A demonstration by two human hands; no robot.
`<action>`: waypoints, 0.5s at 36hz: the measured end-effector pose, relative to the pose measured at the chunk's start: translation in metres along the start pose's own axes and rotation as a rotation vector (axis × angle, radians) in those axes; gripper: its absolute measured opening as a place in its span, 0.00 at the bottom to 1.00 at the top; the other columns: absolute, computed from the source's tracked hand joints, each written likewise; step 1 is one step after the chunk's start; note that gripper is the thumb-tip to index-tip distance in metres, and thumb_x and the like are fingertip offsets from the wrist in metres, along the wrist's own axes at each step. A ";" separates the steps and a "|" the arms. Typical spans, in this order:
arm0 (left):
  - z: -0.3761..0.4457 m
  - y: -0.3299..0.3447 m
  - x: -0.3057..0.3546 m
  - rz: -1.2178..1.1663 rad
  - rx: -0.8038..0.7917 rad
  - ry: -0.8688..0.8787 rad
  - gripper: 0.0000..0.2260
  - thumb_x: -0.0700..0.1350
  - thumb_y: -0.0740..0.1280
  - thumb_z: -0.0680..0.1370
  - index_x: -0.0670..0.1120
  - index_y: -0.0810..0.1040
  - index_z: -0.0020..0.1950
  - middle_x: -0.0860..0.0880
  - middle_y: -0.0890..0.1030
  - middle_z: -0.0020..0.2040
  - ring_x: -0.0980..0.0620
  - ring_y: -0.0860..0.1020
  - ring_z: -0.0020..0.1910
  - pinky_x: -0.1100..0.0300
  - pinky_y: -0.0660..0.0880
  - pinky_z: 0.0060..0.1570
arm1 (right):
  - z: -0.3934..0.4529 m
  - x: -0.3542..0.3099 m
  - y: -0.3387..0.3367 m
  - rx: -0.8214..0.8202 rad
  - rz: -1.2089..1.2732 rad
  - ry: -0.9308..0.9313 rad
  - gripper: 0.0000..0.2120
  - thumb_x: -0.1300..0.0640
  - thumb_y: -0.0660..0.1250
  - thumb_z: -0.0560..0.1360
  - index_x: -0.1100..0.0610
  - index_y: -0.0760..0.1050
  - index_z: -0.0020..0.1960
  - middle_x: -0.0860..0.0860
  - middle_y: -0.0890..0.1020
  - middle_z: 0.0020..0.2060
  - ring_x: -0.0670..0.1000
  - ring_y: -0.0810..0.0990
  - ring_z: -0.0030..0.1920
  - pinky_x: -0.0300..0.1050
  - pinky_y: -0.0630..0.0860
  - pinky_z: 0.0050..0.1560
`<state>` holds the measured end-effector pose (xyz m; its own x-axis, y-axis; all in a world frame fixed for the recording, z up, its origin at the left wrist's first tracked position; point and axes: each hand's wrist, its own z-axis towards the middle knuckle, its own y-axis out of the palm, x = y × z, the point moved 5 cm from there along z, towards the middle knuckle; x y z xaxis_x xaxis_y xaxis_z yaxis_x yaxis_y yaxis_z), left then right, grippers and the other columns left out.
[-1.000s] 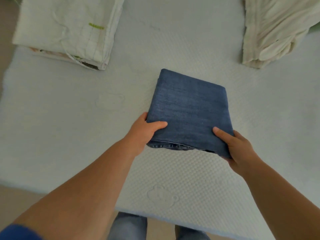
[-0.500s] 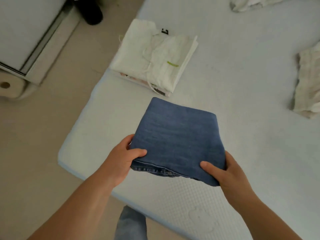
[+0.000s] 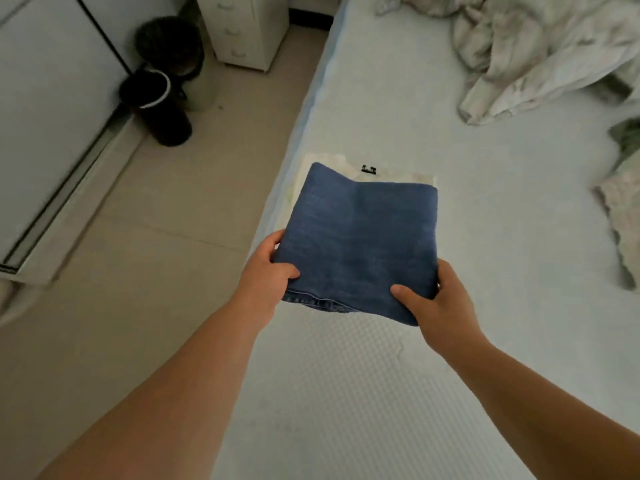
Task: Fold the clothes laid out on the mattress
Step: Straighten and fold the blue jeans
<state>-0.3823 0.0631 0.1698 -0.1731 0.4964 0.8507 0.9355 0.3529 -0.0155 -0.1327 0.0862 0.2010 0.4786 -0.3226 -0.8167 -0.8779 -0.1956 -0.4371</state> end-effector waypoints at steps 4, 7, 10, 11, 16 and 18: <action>0.039 0.003 0.018 -0.103 -0.038 0.084 0.28 0.34 0.64 0.61 0.62 0.75 0.53 0.53 0.82 0.50 0.56 0.82 0.45 0.63 0.77 0.38 | 0.038 -0.017 0.003 0.095 -0.023 -0.065 0.20 0.53 0.72 0.70 0.46 0.67 0.58 0.36 0.76 0.46 0.36 0.75 0.44 0.30 0.68 0.38; 0.074 0.010 0.017 -0.098 -0.059 0.117 0.29 0.30 0.64 0.67 0.60 0.75 0.58 0.54 0.81 0.50 0.58 0.82 0.43 0.66 0.77 0.36 | 0.069 -0.017 0.007 0.144 -0.032 -0.062 0.23 0.54 0.72 0.71 0.49 0.67 0.62 0.35 0.74 0.45 0.36 0.74 0.44 0.31 0.68 0.37; 0.103 0.017 0.005 0.022 -0.044 0.089 0.31 0.29 0.63 0.71 0.56 0.70 0.68 0.52 0.79 0.54 0.57 0.80 0.45 0.69 0.75 0.34 | 0.097 -0.001 0.018 0.156 -0.074 -0.028 0.26 0.52 0.71 0.72 0.51 0.65 0.66 0.39 0.75 0.49 0.38 0.73 0.42 0.30 0.66 0.35; 0.111 0.017 -0.003 0.085 -0.021 0.080 0.31 0.30 0.63 0.73 0.56 0.68 0.70 0.51 0.79 0.56 0.57 0.79 0.45 0.69 0.74 0.33 | 0.104 0.007 0.024 0.140 -0.106 -0.011 0.27 0.52 0.70 0.72 0.52 0.64 0.68 0.43 0.76 0.52 0.41 0.73 0.42 0.32 0.66 0.35; 0.125 0.011 -0.045 0.567 0.103 0.081 0.25 0.45 0.64 0.78 0.49 0.62 0.74 0.44 0.76 0.63 0.44 0.76 0.56 0.59 0.70 0.48 | 0.117 0.049 0.047 0.072 -0.250 0.070 0.37 0.46 0.66 0.75 0.50 0.50 0.76 0.51 0.70 0.67 0.54 0.74 0.56 0.41 0.67 0.47; 0.122 0.010 -0.052 0.617 0.132 0.103 0.22 0.49 0.63 0.78 0.46 0.66 0.71 0.44 0.76 0.62 0.43 0.75 0.57 0.58 0.67 0.47 | 0.115 0.058 0.048 0.074 -0.241 0.092 0.38 0.44 0.65 0.75 0.47 0.47 0.76 0.50 0.69 0.68 0.54 0.73 0.60 0.38 0.68 0.42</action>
<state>-0.4012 0.1373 0.0611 0.4220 0.5628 0.7108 0.8068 0.1245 -0.5775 -0.1496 0.1642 0.0897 0.6708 -0.3579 -0.6495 -0.7356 -0.2101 -0.6440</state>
